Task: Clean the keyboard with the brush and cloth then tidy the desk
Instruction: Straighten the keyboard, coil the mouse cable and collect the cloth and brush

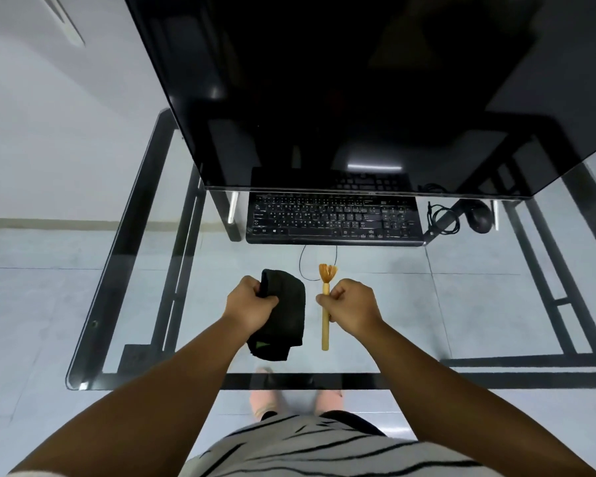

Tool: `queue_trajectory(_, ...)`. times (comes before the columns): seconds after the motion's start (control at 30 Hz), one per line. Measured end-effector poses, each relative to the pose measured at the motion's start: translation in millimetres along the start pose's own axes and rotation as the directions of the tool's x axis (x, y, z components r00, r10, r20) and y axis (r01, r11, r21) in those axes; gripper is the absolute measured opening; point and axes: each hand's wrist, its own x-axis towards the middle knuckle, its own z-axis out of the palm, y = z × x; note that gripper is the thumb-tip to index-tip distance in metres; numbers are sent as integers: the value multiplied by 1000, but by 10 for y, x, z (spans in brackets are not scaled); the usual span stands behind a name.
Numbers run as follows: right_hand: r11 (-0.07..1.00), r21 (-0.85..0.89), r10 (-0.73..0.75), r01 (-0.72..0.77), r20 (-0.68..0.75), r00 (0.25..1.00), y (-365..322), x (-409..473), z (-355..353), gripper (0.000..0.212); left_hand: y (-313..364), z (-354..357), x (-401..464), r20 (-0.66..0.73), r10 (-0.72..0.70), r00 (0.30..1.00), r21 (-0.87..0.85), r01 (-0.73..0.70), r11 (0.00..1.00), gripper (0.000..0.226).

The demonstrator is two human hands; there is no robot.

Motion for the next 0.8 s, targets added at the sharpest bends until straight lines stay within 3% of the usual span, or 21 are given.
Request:
queue_trajectory(0.2,975,181,-104,130,-147,984,-183,71,-308,29,256,-168,-65,-43,96,995,-255,-103,961,26)
queue_trajectory(0.37,922,219,-262,318,-250,932,-624,103,-709,29,729,-542,-209,-163,231,959,-402,-279,872,28)
queue_trajectory(0.6,788,243,-453,565,-392,801,-1493,91,-1304,25,1546,-1199,-645,-342,430,836,-502,-549,669,21)
queue_trajectory(0.8,672,211,-567,710,-470,676,-2380,-80,-1583,23,2035,-1991,-891,-436,511,740,-515,-672,533,18)
